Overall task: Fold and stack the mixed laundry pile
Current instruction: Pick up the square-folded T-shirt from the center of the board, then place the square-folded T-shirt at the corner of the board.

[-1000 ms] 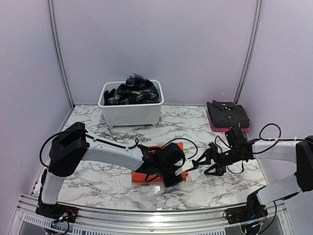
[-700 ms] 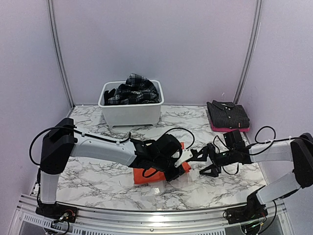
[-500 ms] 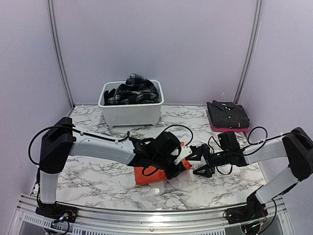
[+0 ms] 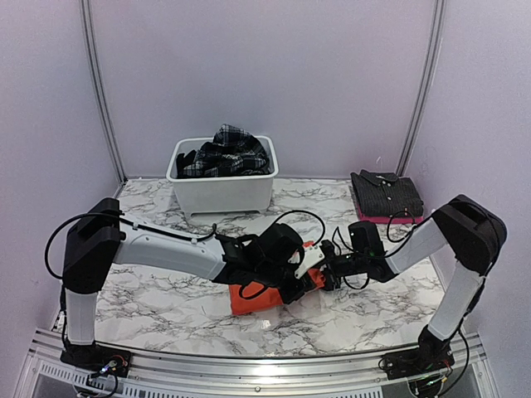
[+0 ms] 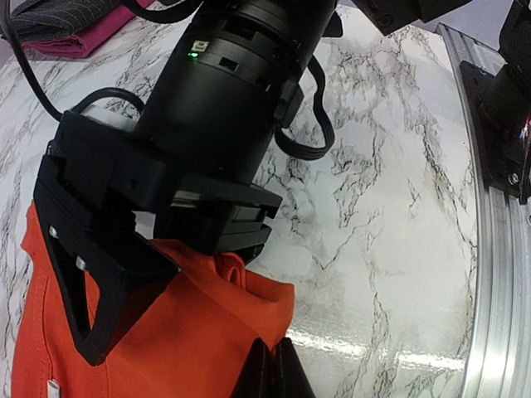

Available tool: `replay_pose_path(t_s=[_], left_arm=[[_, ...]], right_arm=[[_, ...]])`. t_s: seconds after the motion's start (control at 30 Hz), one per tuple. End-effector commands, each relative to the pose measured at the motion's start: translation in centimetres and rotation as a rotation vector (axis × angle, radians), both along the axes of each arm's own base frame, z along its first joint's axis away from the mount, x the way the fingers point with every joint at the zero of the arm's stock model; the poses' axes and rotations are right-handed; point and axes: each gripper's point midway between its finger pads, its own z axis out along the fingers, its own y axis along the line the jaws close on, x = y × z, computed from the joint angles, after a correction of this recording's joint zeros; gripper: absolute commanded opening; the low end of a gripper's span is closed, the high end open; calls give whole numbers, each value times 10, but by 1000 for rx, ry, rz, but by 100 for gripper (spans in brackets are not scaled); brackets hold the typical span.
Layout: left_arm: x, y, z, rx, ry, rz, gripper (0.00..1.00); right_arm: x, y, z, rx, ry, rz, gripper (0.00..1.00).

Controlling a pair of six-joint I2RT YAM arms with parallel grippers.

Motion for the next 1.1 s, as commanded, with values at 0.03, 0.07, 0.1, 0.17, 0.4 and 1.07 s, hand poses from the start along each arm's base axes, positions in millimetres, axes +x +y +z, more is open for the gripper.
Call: replay_pose_path(t_s=[0.03,0.07,0.1,0.17,0.4,1.07], left_arm=[[-2,-1,25,-65,-16,-9,4],[-1,0,26,-67,-19,-7,4],[0,1,26,-63,-25,0,5],[4,3,29,-62,-36,23,10],[25,32,49,-69,-18,218,87],[33,118,50,-53,50,515,99]], right_arm=[[2,13,-13,-16,37,9,49],[1,13,-18,-31,45,13,43],[1,12,-21,-41,48,16,38],[-1,10,-27,-75,54,30,24],[4,-4,-27,-313,-42,155,0],[148,-112,68,-1065,-486,265,0]])
